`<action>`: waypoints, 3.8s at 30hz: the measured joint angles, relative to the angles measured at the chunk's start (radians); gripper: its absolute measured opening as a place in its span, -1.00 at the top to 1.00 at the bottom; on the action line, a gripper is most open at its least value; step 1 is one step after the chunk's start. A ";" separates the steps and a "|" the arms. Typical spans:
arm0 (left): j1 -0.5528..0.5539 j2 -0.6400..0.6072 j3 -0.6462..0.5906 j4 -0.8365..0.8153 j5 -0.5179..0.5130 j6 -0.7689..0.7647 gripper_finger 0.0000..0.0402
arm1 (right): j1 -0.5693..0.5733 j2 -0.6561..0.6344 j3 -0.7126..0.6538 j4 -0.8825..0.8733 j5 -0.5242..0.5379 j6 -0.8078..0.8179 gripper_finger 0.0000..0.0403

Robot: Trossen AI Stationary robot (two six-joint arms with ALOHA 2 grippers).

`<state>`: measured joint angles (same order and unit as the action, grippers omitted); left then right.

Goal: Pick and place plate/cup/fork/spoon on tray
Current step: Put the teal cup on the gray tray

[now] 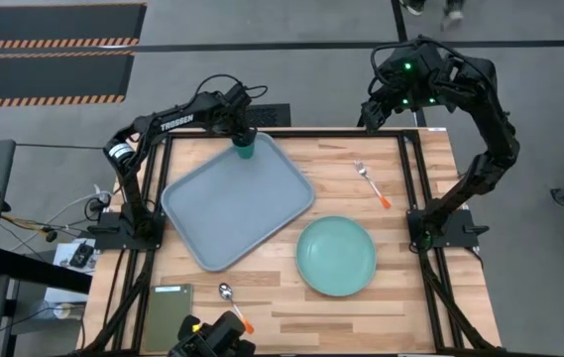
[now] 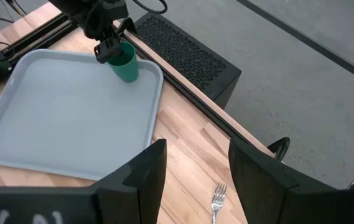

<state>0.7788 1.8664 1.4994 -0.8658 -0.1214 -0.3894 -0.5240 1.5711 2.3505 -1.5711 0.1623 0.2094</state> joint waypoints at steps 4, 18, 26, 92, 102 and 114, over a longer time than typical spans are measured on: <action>0.000 0.000 0.000 0.001 0.001 -0.016 -0.15 | 0.000 0.000 0.000 0.000 0.000 0.000 0.02; 0.000 0.000 0.000 -0.022 0.002 0.029 0.60 | 0.000 0.000 0.000 0.000 0.000 0.000 0.02; -0.010 -0.008 0.003 -0.144 0.009 0.075 0.98 | 0.000 0.000 0.000 0.000 -0.002 0.000 0.02; -0.078 -0.706 -0.686 -0.165 -0.079 -0.197 1.00 | 0.000 0.000 0.000 0.000 -0.004 0.001 0.02; -0.019 -0.723 -0.688 -0.189 -0.074 -0.149 1.00 | 0.000 0.000 0.000 0.000 -0.004 0.000 0.02; 0.013 -0.734 -0.688 -0.193 -0.093 -0.145 1.00 | 0.000 0.000 0.000 0.000 -0.004 -0.008 0.02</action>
<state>0.7921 1.1320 0.8112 -1.0589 -0.2142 -0.5344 -0.5240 1.5707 2.3505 -1.5707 0.1584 0.2015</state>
